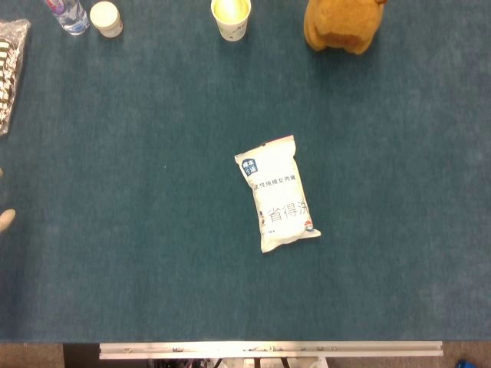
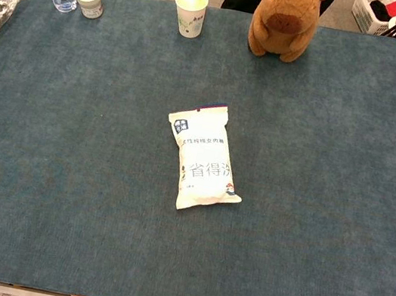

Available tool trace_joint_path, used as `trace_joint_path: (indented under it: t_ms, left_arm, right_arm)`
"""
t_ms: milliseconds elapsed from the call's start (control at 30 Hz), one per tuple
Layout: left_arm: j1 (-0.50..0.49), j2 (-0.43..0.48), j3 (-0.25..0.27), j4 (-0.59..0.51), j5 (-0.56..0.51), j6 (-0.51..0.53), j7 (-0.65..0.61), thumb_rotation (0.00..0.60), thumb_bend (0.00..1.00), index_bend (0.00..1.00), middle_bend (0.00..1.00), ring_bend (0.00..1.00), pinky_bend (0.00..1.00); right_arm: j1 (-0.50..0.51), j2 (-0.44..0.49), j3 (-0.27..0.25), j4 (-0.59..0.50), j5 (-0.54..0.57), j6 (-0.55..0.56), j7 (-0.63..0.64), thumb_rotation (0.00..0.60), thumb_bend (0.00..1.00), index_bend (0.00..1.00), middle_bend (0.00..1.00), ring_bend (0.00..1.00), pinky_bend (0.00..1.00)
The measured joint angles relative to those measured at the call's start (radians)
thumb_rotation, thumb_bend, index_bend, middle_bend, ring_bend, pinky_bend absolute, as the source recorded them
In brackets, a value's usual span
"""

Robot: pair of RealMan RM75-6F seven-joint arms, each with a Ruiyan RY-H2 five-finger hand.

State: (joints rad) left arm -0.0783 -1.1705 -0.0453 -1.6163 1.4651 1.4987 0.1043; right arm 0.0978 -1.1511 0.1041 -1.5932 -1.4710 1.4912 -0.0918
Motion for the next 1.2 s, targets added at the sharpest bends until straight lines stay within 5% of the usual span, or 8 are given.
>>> trace_joint_path:
  t_ms: [533, 700, 867, 1033, 1200]
  left_arm:
    - [0.023, 0.008, 0.014, -0.036, 0.011, 0.026, 0.028, 0.600, 0.00, 0.42, 0.34, 0.36, 0.66]
    - [0.039, 0.015, 0.017, -0.040, 0.008, 0.040, -0.002, 0.600, 0.00, 0.42, 0.34, 0.36, 0.66]
    - [0.046, 0.021, 0.020, -0.037, 0.011, 0.045, -0.020, 0.600, 0.00, 0.42, 0.34, 0.36, 0.66]
    - [0.055, 0.022, 0.020, -0.037, 0.005, 0.049, -0.025, 0.600, 0.00, 0.42, 0.34, 0.36, 0.66]
    - [0.053, 0.021, 0.019, -0.035, 0.007, 0.042, -0.024, 0.600, 0.00, 0.42, 0.34, 0.36, 0.66]
  right_arm:
    - [0.020, -0.040, -0.007, 0.050, -0.015, -0.026, 0.041, 0.600, 0.03, 0.32, 0.30, 0.16, 0.23]
    - [0.032, -0.029, -0.017, 0.037, -0.032, -0.050, 0.056, 0.600, 0.04, 0.30, 0.30, 0.18, 0.50]
    - [0.057, 0.005, -0.034, 0.013, -0.056, -0.102, 0.076, 0.600, 0.06, 0.25, 0.46, 0.38, 0.73]
    - [0.094, 0.024, -0.037, -0.014, -0.053, -0.171, 0.056, 0.600, 0.20, 0.21, 0.71, 0.63, 0.88]
    - [0.132, 0.039, -0.039, -0.053, -0.052, -0.217, 0.027, 0.600, 0.64, 0.21, 0.94, 0.82, 0.99]
